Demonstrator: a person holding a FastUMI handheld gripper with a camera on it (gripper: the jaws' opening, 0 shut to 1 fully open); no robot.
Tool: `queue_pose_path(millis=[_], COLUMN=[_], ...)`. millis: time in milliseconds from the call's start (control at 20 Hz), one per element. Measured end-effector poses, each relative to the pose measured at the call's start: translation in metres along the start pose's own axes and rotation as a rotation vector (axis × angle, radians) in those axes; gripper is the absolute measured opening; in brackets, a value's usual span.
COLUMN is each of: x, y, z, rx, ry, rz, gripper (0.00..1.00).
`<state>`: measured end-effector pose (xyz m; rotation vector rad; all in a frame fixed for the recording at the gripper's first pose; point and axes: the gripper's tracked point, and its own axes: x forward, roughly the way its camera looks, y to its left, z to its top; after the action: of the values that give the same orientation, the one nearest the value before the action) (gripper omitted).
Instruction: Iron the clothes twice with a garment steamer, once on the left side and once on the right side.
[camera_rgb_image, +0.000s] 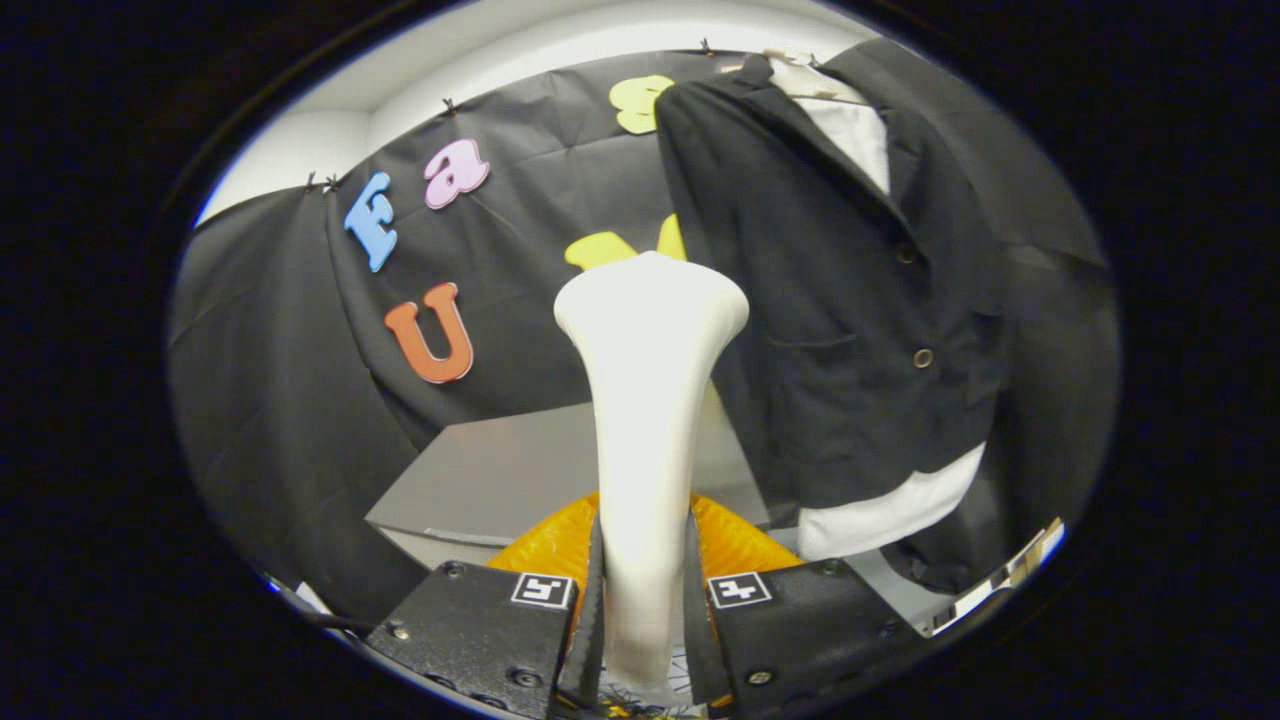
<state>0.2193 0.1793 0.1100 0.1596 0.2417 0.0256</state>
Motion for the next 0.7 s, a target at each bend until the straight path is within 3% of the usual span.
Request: queue_pose_path(millis=[350, 700], x=[-0.057, -0.069], y=[-0.059, -0.097], z=[0.09, 0.217], rx=[-0.029, -0.089], ry=[-0.231, -0.502], rz=[-0.121, -0.191], gripper=[0.36, 0.36])
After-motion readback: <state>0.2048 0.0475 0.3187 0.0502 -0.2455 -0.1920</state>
